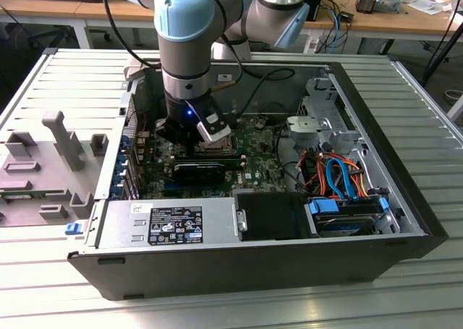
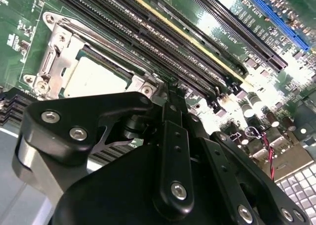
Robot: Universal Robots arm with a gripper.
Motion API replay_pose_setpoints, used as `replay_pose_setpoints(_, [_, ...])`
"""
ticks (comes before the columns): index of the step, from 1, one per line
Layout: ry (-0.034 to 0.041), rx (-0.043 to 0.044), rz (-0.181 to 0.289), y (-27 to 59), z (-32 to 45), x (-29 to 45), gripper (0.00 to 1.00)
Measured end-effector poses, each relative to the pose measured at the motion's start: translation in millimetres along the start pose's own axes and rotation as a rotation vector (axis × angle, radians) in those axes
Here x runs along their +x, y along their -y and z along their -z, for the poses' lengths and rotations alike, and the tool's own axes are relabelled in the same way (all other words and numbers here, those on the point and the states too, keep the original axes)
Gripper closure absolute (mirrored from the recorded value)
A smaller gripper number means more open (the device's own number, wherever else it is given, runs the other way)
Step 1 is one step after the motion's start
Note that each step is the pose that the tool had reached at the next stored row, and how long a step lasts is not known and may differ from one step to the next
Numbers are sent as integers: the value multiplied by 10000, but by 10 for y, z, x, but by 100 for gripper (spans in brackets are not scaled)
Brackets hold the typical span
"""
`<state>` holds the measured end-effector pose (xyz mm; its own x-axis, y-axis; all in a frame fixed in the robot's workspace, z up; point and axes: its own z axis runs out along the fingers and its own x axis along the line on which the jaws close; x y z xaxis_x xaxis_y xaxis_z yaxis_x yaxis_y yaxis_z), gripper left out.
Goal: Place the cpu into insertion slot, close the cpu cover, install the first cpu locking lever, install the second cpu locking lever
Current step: 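Install the second cpu locking lever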
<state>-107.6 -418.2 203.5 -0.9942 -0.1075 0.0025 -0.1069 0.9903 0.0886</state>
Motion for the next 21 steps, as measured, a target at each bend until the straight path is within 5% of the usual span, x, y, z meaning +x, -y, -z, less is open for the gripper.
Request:
replay_pose_setpoints(5, [-10,11,-1,-9,125,2,89])
replay_pose_setpoints(21, [-12,11,-2,-26,326,-12,89])
